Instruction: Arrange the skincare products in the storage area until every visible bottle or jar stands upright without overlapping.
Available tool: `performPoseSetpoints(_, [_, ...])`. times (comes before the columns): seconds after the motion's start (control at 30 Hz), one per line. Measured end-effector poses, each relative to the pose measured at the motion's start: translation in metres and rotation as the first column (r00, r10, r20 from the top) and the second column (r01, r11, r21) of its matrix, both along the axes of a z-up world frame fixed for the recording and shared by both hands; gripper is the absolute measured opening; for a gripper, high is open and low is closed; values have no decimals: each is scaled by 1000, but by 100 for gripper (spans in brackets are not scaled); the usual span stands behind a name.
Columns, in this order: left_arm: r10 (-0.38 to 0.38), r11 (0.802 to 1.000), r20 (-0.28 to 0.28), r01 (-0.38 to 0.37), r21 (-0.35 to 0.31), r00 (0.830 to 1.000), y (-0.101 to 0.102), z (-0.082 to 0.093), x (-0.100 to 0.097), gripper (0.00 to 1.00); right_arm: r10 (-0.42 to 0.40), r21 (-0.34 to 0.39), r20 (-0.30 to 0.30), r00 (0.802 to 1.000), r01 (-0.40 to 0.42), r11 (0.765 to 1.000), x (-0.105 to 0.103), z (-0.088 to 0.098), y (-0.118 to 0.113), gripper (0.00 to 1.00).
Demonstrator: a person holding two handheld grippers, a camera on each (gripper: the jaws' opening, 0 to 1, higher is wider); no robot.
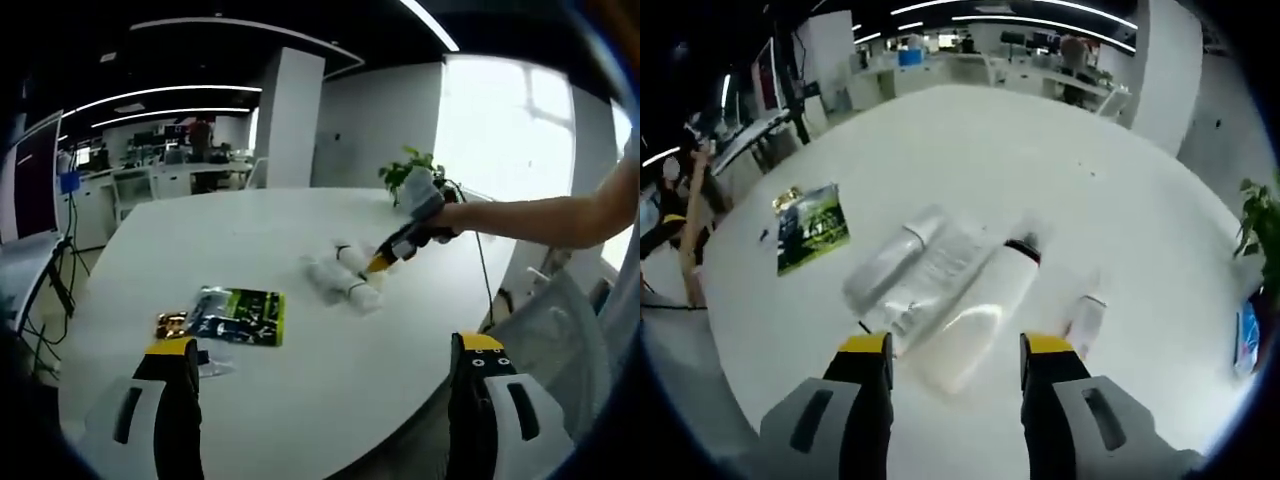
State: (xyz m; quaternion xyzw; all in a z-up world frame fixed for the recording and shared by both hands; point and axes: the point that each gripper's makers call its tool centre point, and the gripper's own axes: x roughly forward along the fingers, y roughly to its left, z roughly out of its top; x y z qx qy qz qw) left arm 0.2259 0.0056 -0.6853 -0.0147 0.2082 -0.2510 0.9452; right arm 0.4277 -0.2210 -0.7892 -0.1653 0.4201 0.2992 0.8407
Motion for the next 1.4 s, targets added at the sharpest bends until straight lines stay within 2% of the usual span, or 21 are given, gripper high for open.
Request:
performPoseSetpoints(0.07, [2,1000,0,-2,1,1000,1,0,0,98,18,-32,-30,999,-19,999,7,-3,-2,50])
performPoseSetpoints(0.2, [9,1000,1,-9,1,1000,2,0,1,98,32,-91,-87,996,-40,995,9,-9,-4,49])
performPoseSetpoints(0.37, [7,1000,-2,-7,3,1000,2,-1,1,98,22,-110,-129,991,-37,993,11,-14,-2,48])
performPoseSetpoints(0.5, [12,1000,-5,-12,5,1000,3,-2,1,98,10,-125,-176,984,-33,992,24,-24,-4,46])
performPoseSetpoints(0.7, [15,1000,-11,-15,12,1000,4,-4,2,98,20,-174,-202,979,-56,983,21,-27,-1,45])
performPoseSetpoints(0.8, [15,1000,-11,-15,14,1000,4,-4,2,98,39,-211,-238,970,-91,973,18,-31,-1,44])
performPoseSetpoints(0.93, [11,1000,-11,-11,19,1000,3,-4,2,98,24,-250,-258,966,-91,964,17,-41,-2,46])
performPoseSetpoints(1.07, [22,1000,-12,-22,18,1000,5,-5,3,98,29,-254,-268,963,-100,962,15,-41,-4,46])
performPoseSetpoints(1.17, [17,1000,-16,-16,24,1000,4,-6,2,98,1,-228,-288,958,-70,971,14,-42,-6,45])
performPoseSetpoints(1.4, [17,999,-21,-17,29,1000,5,-7,1,98,11,-227,-282,959,-78,971,22,-43,-7,44])
